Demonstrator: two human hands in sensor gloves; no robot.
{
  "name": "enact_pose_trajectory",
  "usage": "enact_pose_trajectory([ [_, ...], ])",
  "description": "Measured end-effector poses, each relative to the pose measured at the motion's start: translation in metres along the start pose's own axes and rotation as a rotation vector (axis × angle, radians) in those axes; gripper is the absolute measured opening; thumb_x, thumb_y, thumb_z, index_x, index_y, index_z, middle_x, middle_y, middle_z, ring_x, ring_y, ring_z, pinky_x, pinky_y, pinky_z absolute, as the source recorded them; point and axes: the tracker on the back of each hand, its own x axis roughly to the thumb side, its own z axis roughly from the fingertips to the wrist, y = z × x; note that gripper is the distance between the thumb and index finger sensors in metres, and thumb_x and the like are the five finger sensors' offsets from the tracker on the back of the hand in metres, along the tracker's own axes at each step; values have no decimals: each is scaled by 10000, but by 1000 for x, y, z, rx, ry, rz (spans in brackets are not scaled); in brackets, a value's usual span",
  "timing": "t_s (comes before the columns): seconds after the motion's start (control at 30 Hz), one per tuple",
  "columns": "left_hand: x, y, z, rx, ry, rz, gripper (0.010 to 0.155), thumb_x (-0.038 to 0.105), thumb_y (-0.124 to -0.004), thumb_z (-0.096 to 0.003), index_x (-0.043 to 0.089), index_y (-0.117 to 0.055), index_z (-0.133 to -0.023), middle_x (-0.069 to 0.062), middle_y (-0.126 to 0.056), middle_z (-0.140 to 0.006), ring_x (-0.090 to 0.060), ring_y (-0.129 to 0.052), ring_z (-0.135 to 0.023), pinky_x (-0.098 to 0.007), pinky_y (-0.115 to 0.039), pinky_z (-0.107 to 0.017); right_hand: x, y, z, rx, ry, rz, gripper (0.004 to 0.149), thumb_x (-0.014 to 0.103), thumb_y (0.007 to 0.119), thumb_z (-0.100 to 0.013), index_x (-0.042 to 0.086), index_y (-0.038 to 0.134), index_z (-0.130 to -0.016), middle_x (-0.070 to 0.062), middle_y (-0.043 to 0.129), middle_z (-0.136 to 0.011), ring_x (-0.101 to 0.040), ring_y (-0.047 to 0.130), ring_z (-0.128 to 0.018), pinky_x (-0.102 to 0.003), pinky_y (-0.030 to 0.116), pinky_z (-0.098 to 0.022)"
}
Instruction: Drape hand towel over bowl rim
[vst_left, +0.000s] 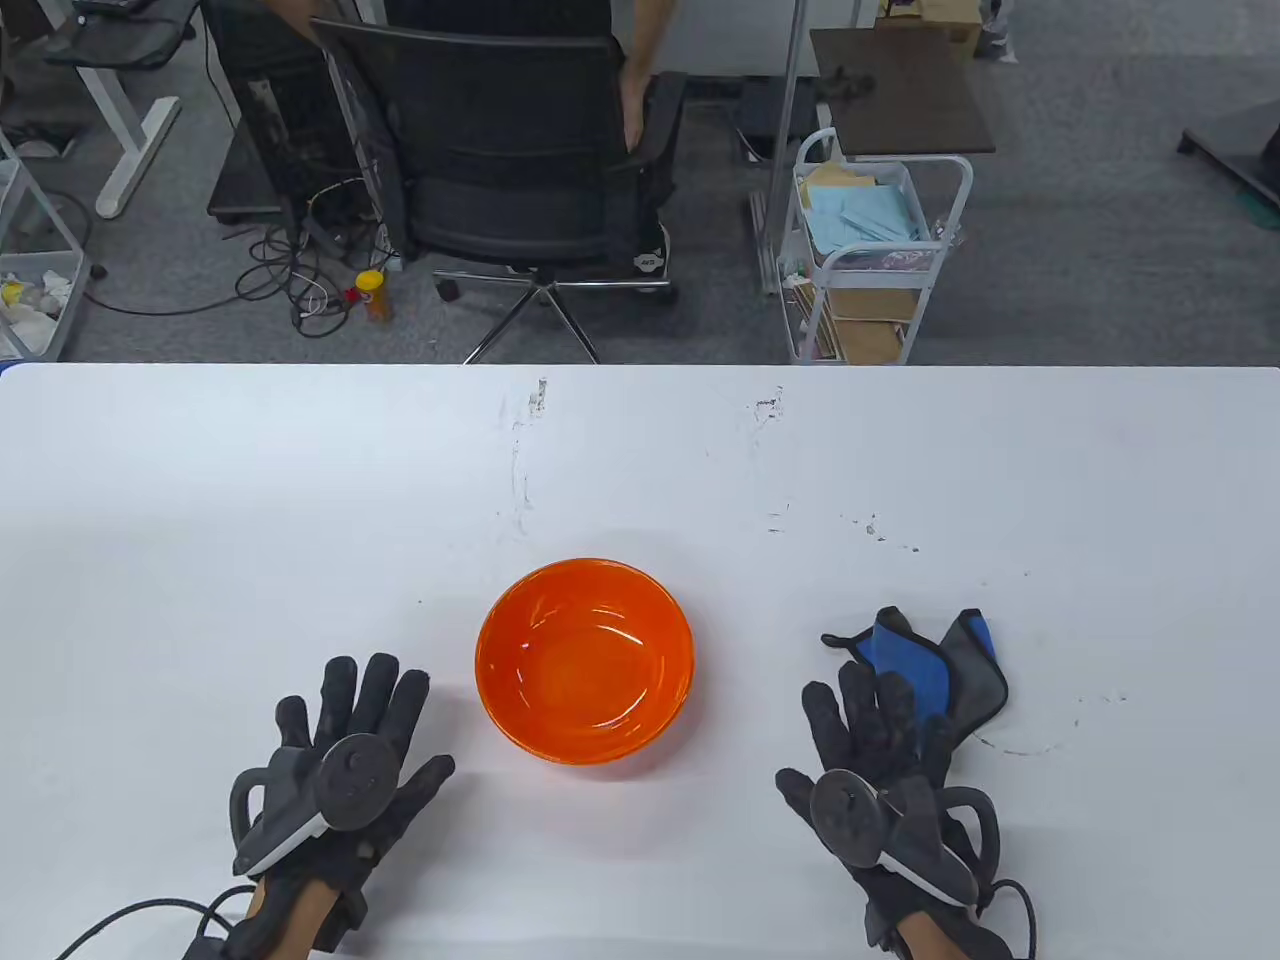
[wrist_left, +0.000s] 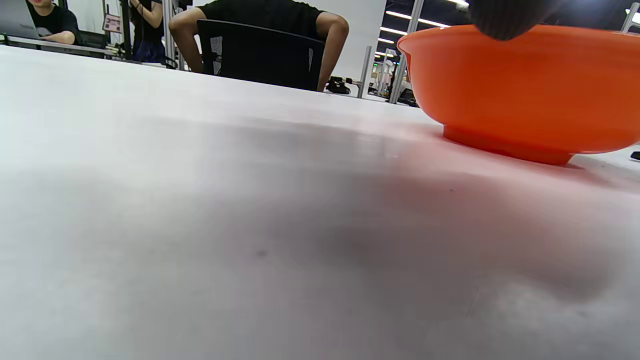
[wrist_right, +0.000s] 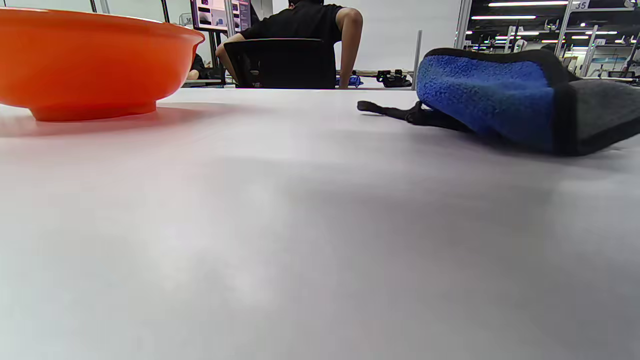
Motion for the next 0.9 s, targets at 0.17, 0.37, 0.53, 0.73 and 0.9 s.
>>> enact_pose_trajectory([
  [0.17, 0, 0, 0, 0, 1, -3, 799, 671, -524, -560, 325, -98, -1140, 35, -20, -1204, -337, 19, -1083, -687, -60, -685, 0, 0, 0, -8, 2, -4, 791, 609, 469, -583, 182, 101, -1138, -209, 35, -1172, -571, 94, -1065, -798, 188, -644],
  [0.37, -1, 0, 0, 0, 3, 0, 798, 672, -524, -560, 325, -100, -1142, 36, -20, -1205, -336, 20, -1083, -688, -61, -686, 0, 0, 0, -13, 0, -6, 793, 608, 470, -583, 181, 101, -1139, -207, 36, -1174, -569, 94, -1066, -799, 188, -644],
  [0.53, 0, 0, 0, 1, 0, -3, 796, 670, -524, -561, 326, -100, -1141, 38, -22, -1205, -336, 18, -1084, -687, -61, -688, -1, -1, 1, -28, 0, -14, 792, 609, 471, -582, 180, 108, -1140, -208, 46, -1177, -578, 110, -1067, -801, 194, -644],
  [0.73, -1, -1, 0, -10, 4, -1, 793, 667, -526, -561, 326, -108, -1142, 36, -28, -1205, -339, 13, -1084, -688, -66, -688, -9, -7, 3, -79, 34, -51, 775, 603, 477, -583, 186, 148, -1147, -217, 119, -1195, -613, 155, -1063, -809, 190, -629],
  [0.9, -1, 2, 1, 13, 7, 1, 792, 665, -528, -561, 321, -117, -1144, 35, -33, -1207, -341, 7, -1085, -689, -69, -689, -25, -21, 9, -176, 112, -123, 778, 596, 482, -586, 169, 165, -1153, -239, 154, -1199, -616, 175, -1068, -813, 191, -629],
])
